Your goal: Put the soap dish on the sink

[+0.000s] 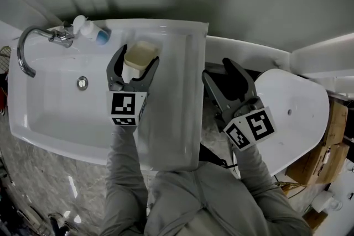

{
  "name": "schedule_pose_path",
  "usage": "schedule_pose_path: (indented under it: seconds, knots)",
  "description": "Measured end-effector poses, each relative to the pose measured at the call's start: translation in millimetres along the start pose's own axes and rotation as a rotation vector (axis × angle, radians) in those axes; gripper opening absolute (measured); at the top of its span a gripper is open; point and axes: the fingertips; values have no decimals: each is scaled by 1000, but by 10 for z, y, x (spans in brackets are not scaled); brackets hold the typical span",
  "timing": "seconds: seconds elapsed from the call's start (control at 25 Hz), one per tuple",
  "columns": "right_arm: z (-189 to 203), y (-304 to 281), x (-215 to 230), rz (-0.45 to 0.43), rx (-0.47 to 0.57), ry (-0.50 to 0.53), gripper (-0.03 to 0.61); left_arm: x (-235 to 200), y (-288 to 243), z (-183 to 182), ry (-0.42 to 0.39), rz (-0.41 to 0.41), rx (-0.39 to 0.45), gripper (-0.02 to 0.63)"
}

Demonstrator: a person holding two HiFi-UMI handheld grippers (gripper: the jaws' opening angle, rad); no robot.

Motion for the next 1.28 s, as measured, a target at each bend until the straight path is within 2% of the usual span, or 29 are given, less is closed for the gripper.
schedule_pose_path:
  seconds: [0.28,0.56,0.76,1.28]
  knots:
    - [102,-46,154,23,-19,-6,232,-28,-208,135,4,-3,-22,439]
    - [153,-46,243,42,-24,-19,232,2,-337,148,-25,-22,-40,439]
    - [153,-56,262,50,-19,-26,232,18,-423,244,-46,-24,-121,439]
    - [134,-55,271,54,-10,-31,233,-24,-509,436,20,-31,-262,439]
Point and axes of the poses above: the fingertips, and each gripper's own axes: y backward along the fingers, x to its right, z out of its underside, and after that the axes turned 12 degrees about y, right-handed
